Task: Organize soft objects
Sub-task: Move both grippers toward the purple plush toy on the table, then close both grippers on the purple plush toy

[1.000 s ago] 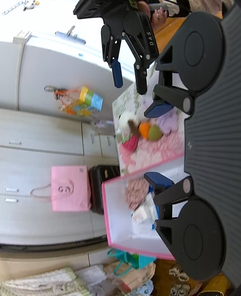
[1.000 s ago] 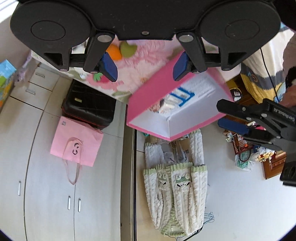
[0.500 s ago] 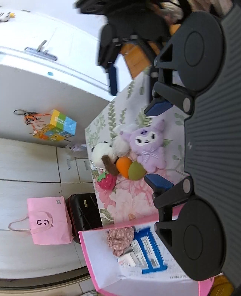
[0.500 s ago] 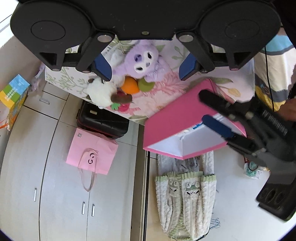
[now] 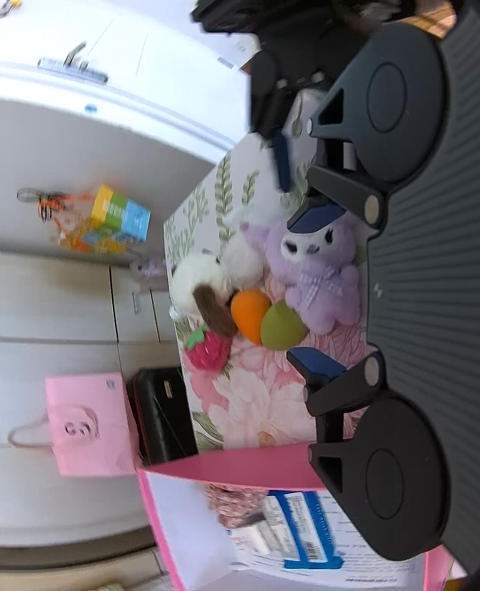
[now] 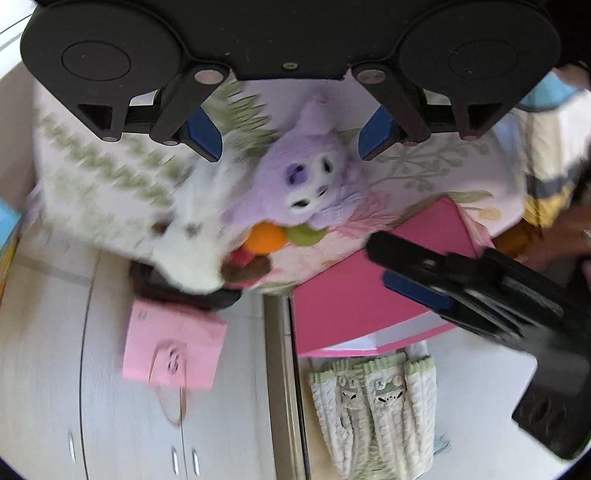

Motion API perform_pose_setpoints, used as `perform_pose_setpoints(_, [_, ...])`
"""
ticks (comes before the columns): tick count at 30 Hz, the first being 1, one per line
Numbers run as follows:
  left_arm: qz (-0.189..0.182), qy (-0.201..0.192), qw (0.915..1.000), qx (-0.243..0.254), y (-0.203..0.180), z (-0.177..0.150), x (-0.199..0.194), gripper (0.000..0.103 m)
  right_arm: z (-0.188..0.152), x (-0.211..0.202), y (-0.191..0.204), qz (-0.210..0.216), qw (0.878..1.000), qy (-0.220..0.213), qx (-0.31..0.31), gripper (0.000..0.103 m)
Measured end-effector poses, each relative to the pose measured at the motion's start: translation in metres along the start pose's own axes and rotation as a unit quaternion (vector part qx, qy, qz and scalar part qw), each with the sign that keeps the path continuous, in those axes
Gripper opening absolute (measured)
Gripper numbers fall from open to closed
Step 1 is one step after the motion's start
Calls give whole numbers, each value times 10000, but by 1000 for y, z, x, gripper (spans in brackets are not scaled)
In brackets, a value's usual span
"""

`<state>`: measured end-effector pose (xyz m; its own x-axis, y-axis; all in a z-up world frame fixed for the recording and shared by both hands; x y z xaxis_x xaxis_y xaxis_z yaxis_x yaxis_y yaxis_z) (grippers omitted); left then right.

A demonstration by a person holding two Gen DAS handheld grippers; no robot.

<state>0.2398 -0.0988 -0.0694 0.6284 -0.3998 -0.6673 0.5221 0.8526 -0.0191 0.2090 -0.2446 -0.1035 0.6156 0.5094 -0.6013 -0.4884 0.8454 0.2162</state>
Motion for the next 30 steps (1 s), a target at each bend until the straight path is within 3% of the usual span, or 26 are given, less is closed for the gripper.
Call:
perform_pose_setpoints(2, [34,16,9998,-201,4,-4,10,67,-6,9,3,108,9997,200,110,84])
perform_pose_setpoints(6, [255,-103,9983,-513,13,-12,24,67,-11,20,12,-65,9996,274,-49,84])
perform_pose_setpoints(14, [-5,53,9961,-880,22,-26,45,64,-14,32,23,-618,9978,-241,82,84])
perform_pose_setpoints(18, [-200,62,9944,-1033,21,-32,45,52,-13,35,19,-869,9944,-487,353,77])
perform_pose_setpoints(22, [-308,41,9940,-1045,20,-33,48,46,-15,39,20,-797,9933,-586,598,67])
perform_pose_setpoints(26, [-344,-9,9952,-919,15,-32,46,37,-20,42,30,-1118,9916,-614,191,64])
perform_pose_setpoints(30, [-339,-22,9962,-799,10,-33,43,35,-18,41,31,-1174,9911,-590,225,63])
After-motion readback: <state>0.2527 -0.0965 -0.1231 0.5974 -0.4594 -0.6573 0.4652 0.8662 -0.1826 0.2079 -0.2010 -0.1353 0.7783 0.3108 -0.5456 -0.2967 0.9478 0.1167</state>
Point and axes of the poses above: each gripper's, at about its wrist camera, not at the fingertips, and x roughly the way its jaws point, y to its left, z to its top, the point moved 5 cm from there along x, roughly the way its jaws point, and after that the axes turned 6 degrees about x, right-handed, at the moved point
